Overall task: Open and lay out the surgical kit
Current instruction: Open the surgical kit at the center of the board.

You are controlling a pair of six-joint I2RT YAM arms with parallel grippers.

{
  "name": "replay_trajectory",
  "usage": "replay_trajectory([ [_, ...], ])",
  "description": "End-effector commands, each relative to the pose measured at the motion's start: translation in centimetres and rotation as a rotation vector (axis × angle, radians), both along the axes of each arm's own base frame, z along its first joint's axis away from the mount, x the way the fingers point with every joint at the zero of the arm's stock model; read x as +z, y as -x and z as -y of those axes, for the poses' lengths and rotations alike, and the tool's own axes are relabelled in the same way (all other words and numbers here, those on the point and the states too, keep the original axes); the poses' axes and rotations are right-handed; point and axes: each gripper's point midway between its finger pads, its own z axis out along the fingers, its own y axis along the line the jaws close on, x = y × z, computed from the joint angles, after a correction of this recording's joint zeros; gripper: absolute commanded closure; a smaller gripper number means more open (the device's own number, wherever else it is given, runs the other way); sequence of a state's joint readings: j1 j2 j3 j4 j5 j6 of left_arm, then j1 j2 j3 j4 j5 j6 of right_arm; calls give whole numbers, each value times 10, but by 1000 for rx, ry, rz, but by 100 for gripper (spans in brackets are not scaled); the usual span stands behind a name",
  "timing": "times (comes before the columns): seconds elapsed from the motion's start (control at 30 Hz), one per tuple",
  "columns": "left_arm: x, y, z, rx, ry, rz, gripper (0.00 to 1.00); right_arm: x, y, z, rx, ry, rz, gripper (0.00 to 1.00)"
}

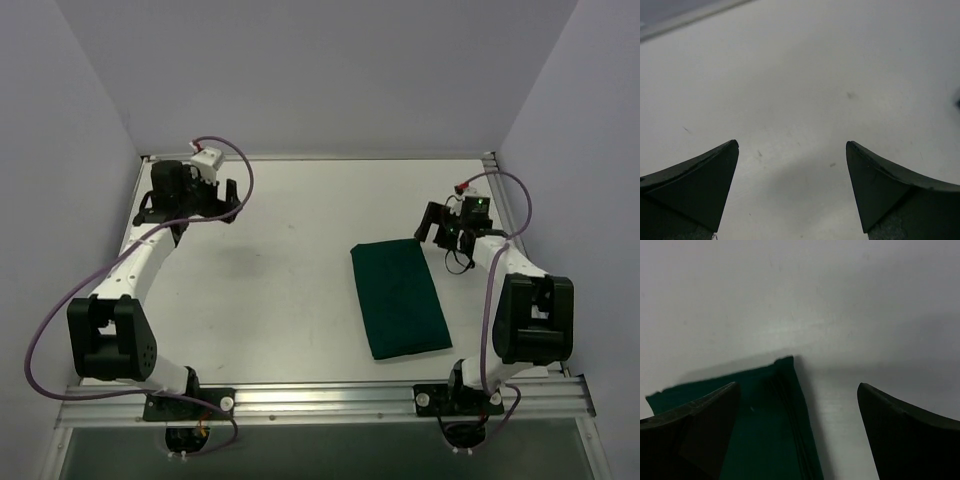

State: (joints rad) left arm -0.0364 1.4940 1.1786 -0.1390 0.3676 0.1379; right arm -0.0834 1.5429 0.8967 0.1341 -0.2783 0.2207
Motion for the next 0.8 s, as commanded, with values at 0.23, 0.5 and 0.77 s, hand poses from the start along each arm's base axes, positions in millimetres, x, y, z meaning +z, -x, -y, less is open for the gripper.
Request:
replay_trajectory([
  [0.23, -28, 88, 15, -162, -31, -310, 0, -48, 76, -36, 56, -123, -220, 3],
  [0.5, -26, 91, 12, -143, -40, -335, 0, -51, 64, -75, 172, -258, -204, 55],
  [0.77, -46, 79, 13, -101, -46, -397, 7, -23, 17, -105, 44, -455, -16, 99],
])
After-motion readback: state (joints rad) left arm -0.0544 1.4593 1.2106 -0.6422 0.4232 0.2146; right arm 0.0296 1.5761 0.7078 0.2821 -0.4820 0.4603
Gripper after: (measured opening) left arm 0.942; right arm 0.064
